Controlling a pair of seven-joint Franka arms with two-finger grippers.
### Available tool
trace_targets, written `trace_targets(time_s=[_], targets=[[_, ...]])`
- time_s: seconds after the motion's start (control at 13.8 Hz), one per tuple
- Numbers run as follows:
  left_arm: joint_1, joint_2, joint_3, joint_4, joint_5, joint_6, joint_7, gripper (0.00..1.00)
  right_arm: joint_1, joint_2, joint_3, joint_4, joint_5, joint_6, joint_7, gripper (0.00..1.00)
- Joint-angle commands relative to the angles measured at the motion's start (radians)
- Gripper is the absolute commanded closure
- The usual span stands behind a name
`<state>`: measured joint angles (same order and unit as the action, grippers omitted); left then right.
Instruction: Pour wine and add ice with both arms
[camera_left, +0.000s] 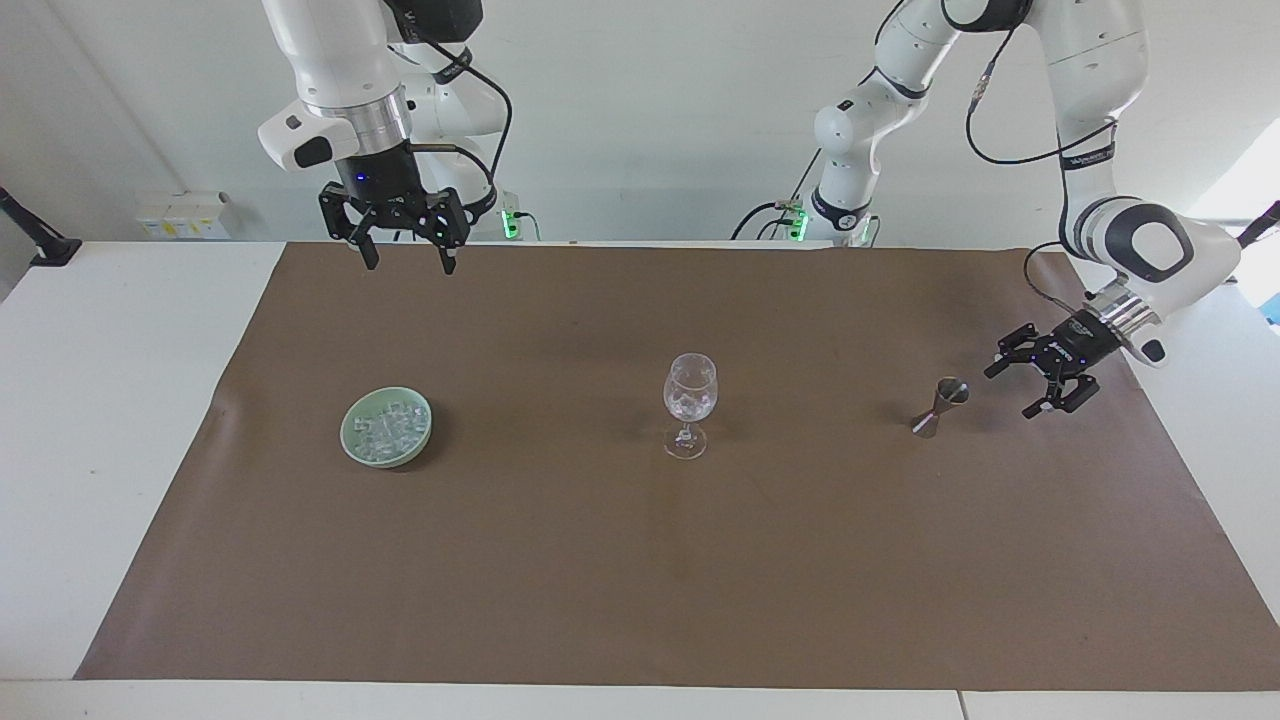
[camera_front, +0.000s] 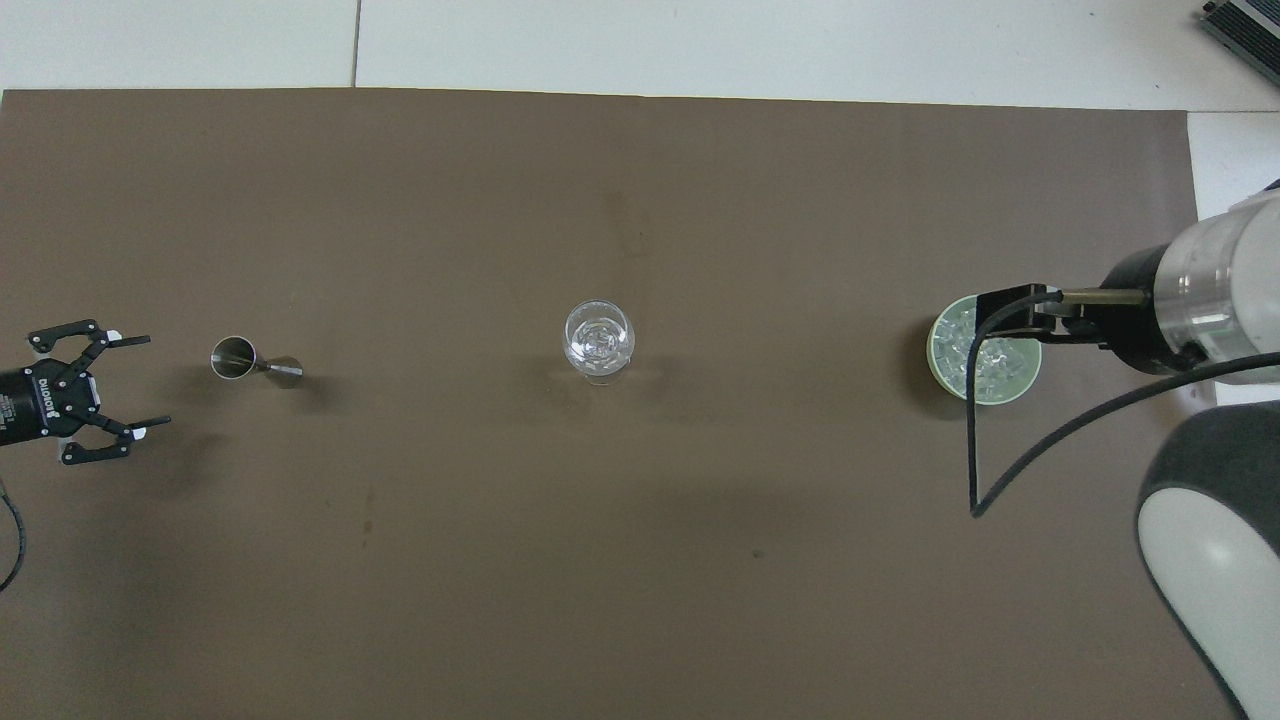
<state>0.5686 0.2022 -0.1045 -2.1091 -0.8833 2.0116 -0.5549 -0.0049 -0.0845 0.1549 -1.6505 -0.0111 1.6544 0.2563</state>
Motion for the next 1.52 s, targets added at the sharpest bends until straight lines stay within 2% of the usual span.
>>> trace_targets(time_s=[0.0, 0.07, 0.29, 0.43, 0.65, 0.72, 1.01, 1.16, 1.44], targets=[[-0.004, -0.049, 0.003, 0.017, 0.087, -0.014, 0.056, 0.0, 0.002, -0.043, -0.026, -0.012, -0.004, -0.045, -0.034, 0.0], [-0.007, -0.068, 0.002, 0.021, 0.102, -0.007, 0.085, 0.0, 0.023, -0.046, -0.05, 0.006, -0.003, -0.068, -0.045, 0.0], [-0.021, -0.086, 0.0, 0.09, 0.254, -0.01, 0.139, 0.0, 0.063, -0.034, -0.106, 0.057, 0.007, -0.122, -0.051, 0.0], [-0.022, -0.099, -0.001, 0.129, 0.297, -0.013, 0.193, 0.0, 0.107, -0.034, -0.144, 0.06, -0.003, -0.128, -0.051, 0.0], [-0.029, -0.119, -0.001, 0.161, 0.363, -0.014, 0.334, 0.0, 0.215, -0.026, -0.263, 0.073, 0.003, -0.145, -0.051, 0.0], [-0.03, -0.131, -0.003, 0.165, 0.381, -0.01, 0.367, 0.0, 0.221, -0.018, -0.27, 0.084, 0.003, -0.15, -0.052, 0.0], [-0.055, -0.187, -0.009, 0.205, 0.507, -0.02, 0.49, 0.0, 0.185, -0.011, -0.238, 0.081, 0.0, -0.151, -0.084, 0.0], [-0.084, -0.216, -0.011, 0.23, 0.558, -0.045, 0.492, 0.0, 0.093, -0.009, -0.134, 0.083, 0.002, -0.151, -0.083, 0.0], [-0.137, -0.251, -0.012, 0.328, 0.636, -0.17, 0.498, 0.0, 0.085, -0.011, -0.12, 0.08, 0.003, -0.15, -0.083, 0.0]])
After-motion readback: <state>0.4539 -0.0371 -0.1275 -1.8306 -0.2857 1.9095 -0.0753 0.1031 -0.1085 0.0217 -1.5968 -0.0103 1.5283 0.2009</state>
